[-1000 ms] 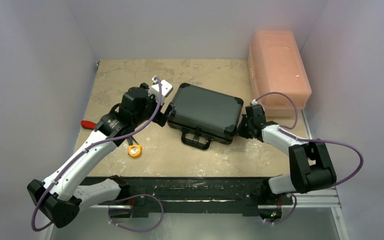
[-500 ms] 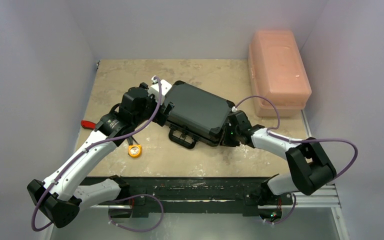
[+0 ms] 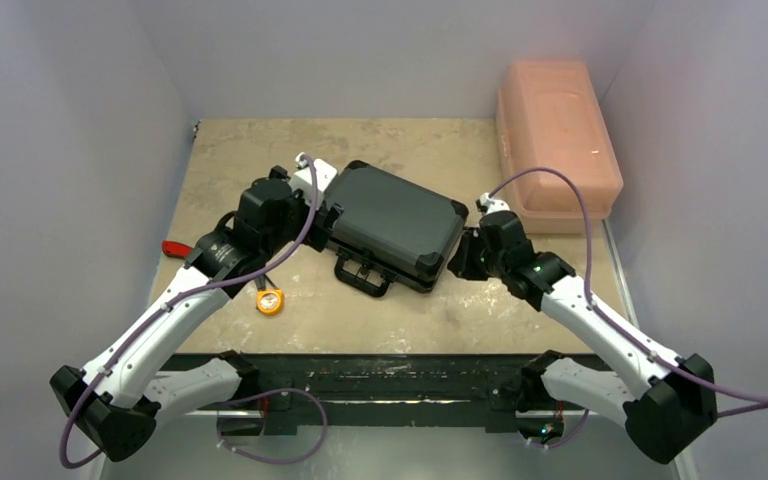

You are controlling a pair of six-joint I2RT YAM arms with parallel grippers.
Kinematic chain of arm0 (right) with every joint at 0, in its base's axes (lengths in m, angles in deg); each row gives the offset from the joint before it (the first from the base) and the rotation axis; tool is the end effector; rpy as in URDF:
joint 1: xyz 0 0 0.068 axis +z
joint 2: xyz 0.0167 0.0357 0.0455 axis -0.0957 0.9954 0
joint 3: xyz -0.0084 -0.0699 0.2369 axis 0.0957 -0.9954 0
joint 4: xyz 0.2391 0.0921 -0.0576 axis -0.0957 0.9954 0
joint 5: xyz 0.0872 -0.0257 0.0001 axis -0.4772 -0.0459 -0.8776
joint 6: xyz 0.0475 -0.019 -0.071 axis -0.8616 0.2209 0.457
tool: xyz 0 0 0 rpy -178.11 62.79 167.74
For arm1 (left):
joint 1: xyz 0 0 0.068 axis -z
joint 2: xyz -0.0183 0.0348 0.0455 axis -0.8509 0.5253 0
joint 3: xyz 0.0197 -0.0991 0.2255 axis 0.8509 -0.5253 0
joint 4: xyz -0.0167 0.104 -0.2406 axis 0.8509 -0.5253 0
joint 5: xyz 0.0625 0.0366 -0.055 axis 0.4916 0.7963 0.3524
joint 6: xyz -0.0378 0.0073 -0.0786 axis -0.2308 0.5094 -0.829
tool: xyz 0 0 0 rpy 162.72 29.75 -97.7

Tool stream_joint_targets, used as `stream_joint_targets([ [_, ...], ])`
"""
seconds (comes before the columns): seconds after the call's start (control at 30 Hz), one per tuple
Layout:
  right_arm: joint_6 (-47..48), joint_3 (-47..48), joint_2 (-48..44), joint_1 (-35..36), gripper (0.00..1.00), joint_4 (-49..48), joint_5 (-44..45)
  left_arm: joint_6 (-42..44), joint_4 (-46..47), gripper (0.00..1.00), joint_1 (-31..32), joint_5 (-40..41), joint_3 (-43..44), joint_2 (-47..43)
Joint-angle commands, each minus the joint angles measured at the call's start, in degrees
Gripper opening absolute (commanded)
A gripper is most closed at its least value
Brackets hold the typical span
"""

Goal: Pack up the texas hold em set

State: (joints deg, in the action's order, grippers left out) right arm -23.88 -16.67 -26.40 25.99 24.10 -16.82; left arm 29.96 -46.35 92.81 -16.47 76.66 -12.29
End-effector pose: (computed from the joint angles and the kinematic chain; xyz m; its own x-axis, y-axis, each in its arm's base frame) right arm 0.2266 0.1375 0.2006 -0.7663 0.1571 -0.6230 -0.1234 0.9156 0.3827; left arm 0.2358 -0.1439 0.3258 -0.3222 0.3557 -0.8773 0.4522 0.8720 0.1875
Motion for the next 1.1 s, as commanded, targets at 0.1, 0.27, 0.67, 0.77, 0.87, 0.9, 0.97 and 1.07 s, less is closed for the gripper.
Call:
stream_joint_targets([
  [0.1, 2.89, 13.53, -1.97, 0.07, 0.22, 4.51, 3.6, -2.61, 4.16, 0.96, -0.66, 4.51, -2.38, -3.73],
  [0.27, 4.45, 22.43, 3.36, 0.04, 0.25, 0.35, -1.15, -5.82, 4.97, 1.0, -0.67, 7.79, -3.97, -5.06],
  [0.67, 7.02, 37.27, 22.48, 0.07, 0.24, -5.2, -14.06, -28.73, 5.34, 0.94, -0.66, 0.92, -16.0, -12.44],
  [0.77, 7.29, 36.77, 24.72, 0.07, 0.21, -6.66, -17.05, -31.49, 5.98, 0.91, -0.66, -0.21, -19.86, -14.93],
  [0.87, 7.27, 35.82, 26.22, 0.15, 0.19, -8.51, -19.98, -33.08, 6.39, 0.87, -0.66, -1.63, -22.65, -15.58],
  [0.9, 7.17, 35.59, 26.77, 0.22, 0.19, -9.07, -20.56, -33.67, 6.77, 0.85, -0.66, -2.15, -23.71, -15.6],
  [0.97, 7.2, 35.46, 28.12, 0.36, 0.18, -9.53, -21.86, -34.59, 7.82, 0.81, -0.66, -3.14, -25.59, -15.4],
  [1.07, 7.57, 35.16, 30.25, 0.79, 0.15, -9.89, -22.97, -36.13, 9.44, 0.75, -0.66, -4.01, -28.19, -14.68],
])
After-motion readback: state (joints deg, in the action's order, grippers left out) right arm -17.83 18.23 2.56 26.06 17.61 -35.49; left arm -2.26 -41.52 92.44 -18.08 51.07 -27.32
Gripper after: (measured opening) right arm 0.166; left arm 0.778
